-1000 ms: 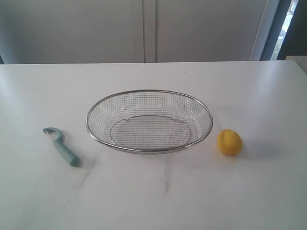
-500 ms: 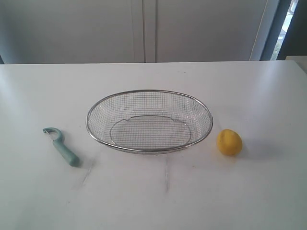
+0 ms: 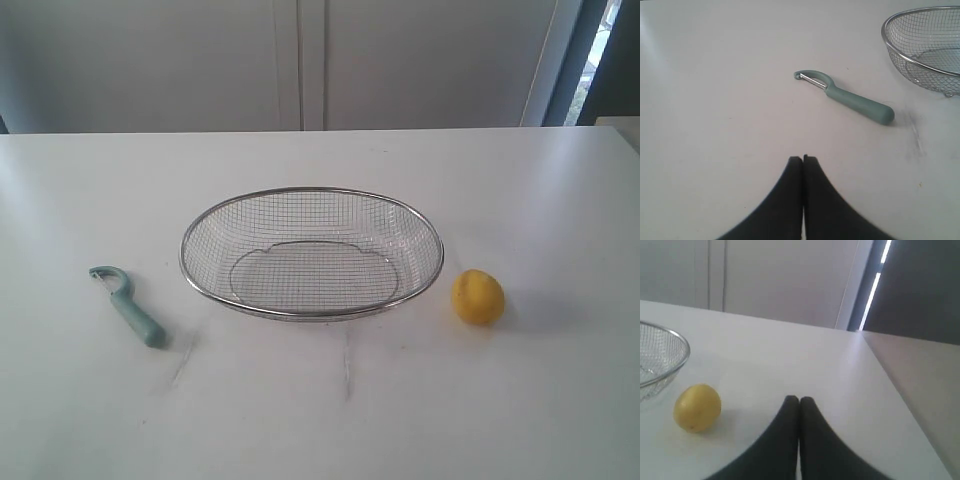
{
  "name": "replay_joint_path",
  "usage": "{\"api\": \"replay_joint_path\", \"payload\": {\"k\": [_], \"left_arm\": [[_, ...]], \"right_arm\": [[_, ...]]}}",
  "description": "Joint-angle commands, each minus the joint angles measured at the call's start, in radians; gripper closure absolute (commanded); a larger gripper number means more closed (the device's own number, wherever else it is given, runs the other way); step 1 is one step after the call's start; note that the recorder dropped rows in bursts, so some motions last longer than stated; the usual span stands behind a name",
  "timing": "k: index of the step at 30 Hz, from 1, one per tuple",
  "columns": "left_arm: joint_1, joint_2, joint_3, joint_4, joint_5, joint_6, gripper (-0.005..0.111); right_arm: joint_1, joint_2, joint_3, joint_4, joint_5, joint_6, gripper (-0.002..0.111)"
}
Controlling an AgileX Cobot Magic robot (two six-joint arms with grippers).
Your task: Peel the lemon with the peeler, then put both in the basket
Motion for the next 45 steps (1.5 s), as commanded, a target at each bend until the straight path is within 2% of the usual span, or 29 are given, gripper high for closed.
{"api": "replay_joint_path", "payload": {"k": [1,9,16,25,32,39,45], "left_arm": [[-0.006,-0.004,0.005,-0.008,0.001,0.000,0.107],[-0.006,-0.004,0.005,-0.008,0.001,0.000,0.107],[-0.006,-0.004,0.005,-0.008,0.001,0.000,0.107],[-0.006,-0.004,0.005,-0.008,0.001,0.000,0.107],[-0.006,-0.004,0.005,-0.008,0.001,0.000,0.107],[-0.006,-0.004,0.005,-0.008,0.001,0.000,0.107],[-0.006,-0.004,0.005,-0.008,0.001,0.000,0.107]], "right_arm": [[0.001,-0.005,0.001,-0.006,-0.131,0.001,0.108],[0.001,-0.005,0.001,-0.006,-0.207,0.048,0.108],[0.001,-0.005,0.001,-0.006,-0.280,0.280,0.108],[0.001,-0.005,0.001,-0.006,-0.281,0.524,0.108],[0.001,-0.005,0.001,-0.006,-0.303,0.551,0.108],[0.001,-0.005,0.001,-0.003,-0.434,0.587,0.108],[0.001,-0.005,-0.035,-0.003,-0.359,0.601,0.108]]}}
